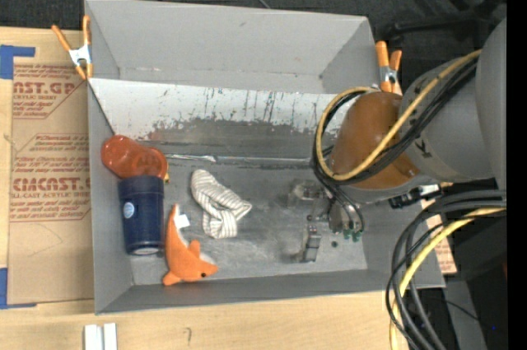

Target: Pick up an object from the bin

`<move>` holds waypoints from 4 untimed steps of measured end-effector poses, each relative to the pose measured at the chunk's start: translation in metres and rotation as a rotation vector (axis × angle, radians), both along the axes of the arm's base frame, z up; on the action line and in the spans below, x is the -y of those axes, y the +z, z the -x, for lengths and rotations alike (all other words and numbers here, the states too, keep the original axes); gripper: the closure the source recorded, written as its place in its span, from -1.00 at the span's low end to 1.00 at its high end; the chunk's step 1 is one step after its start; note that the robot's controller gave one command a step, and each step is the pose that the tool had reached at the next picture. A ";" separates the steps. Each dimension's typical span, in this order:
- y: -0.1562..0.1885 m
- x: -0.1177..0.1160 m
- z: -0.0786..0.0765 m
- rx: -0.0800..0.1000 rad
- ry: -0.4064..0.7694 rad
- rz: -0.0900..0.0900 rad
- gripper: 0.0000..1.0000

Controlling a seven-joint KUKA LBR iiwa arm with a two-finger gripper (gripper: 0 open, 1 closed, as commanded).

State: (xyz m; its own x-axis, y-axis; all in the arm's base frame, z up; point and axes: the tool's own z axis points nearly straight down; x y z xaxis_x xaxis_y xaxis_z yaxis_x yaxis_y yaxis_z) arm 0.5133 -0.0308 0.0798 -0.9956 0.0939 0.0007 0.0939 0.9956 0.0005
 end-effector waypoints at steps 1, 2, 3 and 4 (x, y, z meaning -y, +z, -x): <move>-0.006 -0.033 0.004 -0.006 0.101 0.001 -1.00; 0.035 -0.055 -0.021 -0.002 0.131 -0.001 -1.00; 0.039 -0.080 -0.056 0.012 0.100 -0.001 -1.00; 0.007 -0.102 -0.011 0.004 0.098 0.000 -1.00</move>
Offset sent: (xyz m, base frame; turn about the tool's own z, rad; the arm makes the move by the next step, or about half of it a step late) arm 0.0300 0.0616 0.0519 -0.1349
